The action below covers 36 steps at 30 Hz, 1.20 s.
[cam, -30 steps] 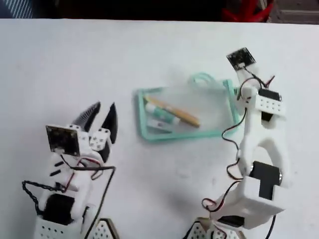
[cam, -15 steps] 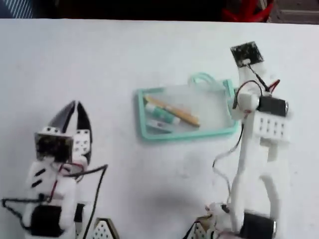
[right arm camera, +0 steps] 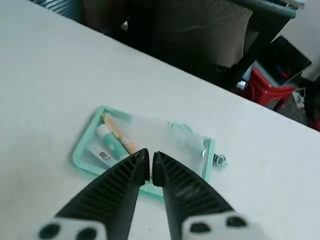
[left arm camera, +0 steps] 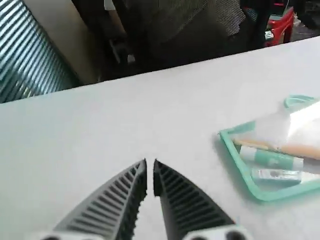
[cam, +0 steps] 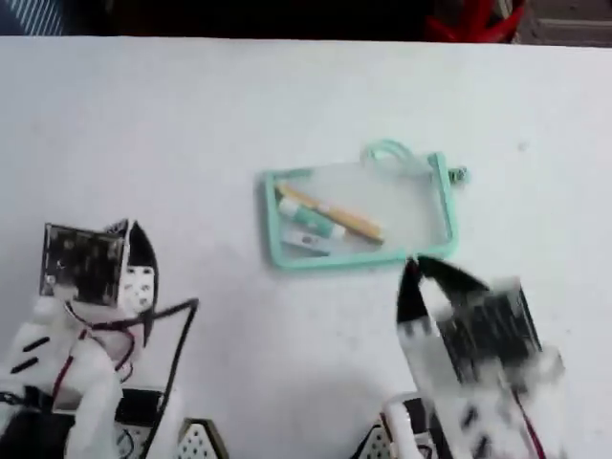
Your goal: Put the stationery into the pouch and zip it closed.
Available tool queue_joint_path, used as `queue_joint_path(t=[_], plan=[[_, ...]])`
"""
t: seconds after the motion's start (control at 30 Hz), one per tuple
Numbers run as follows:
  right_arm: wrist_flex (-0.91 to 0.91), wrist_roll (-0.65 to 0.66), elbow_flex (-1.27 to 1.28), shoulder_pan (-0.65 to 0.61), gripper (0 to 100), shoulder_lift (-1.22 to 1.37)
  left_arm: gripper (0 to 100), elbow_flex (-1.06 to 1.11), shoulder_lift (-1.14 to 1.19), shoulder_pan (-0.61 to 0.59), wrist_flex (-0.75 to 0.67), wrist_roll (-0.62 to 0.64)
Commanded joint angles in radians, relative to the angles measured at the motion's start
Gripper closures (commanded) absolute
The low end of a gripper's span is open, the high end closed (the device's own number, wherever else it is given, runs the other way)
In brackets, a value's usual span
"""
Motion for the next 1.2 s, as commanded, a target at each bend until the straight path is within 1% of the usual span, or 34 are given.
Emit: queue_joint_path(t=[0.0, 0.07, 0.17, 0.23, 0.27, 0.37, 0.47, 0.53, 0.77, 0.9, 0.97, 1.1, 1.17], plan=[[0.039, -0.014, -0.009, -0.013, 97.9, -0.154, 96, -0.1, -0.015, -0.002, 0.094, 0.025], [0.044, -0.014, -0.005, -0.013, 97.9, -0.242, 96, -0.083, -0.096, -0.005, 0.092, -0.031], [0.031, -0.014, 0.051, -0.013, 97.9, -0.358, 96, 0.029, -0.271, -0.007, 0.032, -0.094], [0.025, -0.015, 0.098, -0.013, 97.9, -0.367, 96, 0.143, -0.403, -0.01, -0.017, -0.118], [0.025, -0.015, 0.123, -0.013, 97.9, -0.358, 96, 0.181, -0.43, -0.012, -0.037, -0.127], [-0.007, -0.015, 0.189, -0.012, 97.9, -0.36, 96, 0.293, -0.38, -0.071, -0.078, -0.124], [-0.05, -0.011, 0.232, -0.012, 97.9, -0.363, 98, 0.405, -0.395, -0.122, -0.183, -0.124], [-0.076, -0.008, 0.292, -0.005, 97.9, -0.361, 97, 0.494, -0.395, -0.133, -0.249, -0.124], [-0.363, -0.006, 0.651, 0.17, 97.7, -0.361, 97, 0.858, -0.395, -0.127, -0.377, -0.123], [-0.552, -0.006, 0.947, 0.219, 97.7, -0.361, 97, 1.013, -0.395, -0.127, -0.394, -0.123], [-0.633, -0.006, 1.097, 0.219, 97.8, -0.361, 97, 1.022, -0.395, -0.133, -0.365, -0.123], [-0.707, -0.006, 1.329, 0.214, 97.8, -0.361, 97, 1.022, -0.395, -0.128, -0.313, -0.123], [-0.674, -0.008, 1.327, 0.219, 97.9, -0.36, 97, 1.025, -0.395, -0.128, -0.272, -0.123]])
